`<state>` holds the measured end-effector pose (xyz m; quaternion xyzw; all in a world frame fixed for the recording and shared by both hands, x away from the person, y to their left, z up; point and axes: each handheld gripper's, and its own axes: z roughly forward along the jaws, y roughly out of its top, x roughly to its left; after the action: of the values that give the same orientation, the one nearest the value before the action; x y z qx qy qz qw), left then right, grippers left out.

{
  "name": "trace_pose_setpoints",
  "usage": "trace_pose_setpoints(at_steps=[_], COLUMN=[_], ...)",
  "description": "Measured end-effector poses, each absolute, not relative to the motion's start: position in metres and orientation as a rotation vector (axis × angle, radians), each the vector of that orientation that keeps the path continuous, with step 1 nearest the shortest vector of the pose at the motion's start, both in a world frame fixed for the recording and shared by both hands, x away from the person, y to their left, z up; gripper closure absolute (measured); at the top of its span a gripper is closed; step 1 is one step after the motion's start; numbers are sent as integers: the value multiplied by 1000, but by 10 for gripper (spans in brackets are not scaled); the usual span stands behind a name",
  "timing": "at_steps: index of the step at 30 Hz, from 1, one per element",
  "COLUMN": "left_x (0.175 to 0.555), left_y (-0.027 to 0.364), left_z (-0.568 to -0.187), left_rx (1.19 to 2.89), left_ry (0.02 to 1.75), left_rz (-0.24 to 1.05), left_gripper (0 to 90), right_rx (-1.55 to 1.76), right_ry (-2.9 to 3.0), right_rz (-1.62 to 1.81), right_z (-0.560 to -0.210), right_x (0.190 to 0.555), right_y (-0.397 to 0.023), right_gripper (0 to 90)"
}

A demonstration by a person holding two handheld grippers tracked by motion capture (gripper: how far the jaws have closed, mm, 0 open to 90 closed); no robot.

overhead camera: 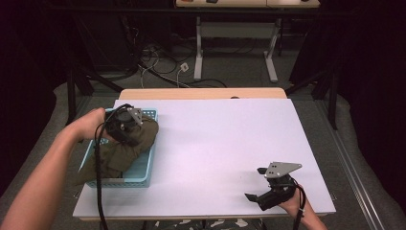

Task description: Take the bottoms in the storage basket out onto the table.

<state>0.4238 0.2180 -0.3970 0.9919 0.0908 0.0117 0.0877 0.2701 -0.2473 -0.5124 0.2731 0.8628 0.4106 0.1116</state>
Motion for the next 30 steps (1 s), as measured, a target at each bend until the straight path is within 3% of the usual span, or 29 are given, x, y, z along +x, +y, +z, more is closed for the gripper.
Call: trace_pose_setpoints(at_steps=[30], left_x=[419], left_y=[196], left_z=[-365], left_rx=[3066], left_ry=[160], left_rz=[23], left_gripper=[753], right_rx=[802], right_ry=[2533], right_rz=[1201], right_z=[-512], right_x=[270], right_y=[-247], right_gripper=[27])
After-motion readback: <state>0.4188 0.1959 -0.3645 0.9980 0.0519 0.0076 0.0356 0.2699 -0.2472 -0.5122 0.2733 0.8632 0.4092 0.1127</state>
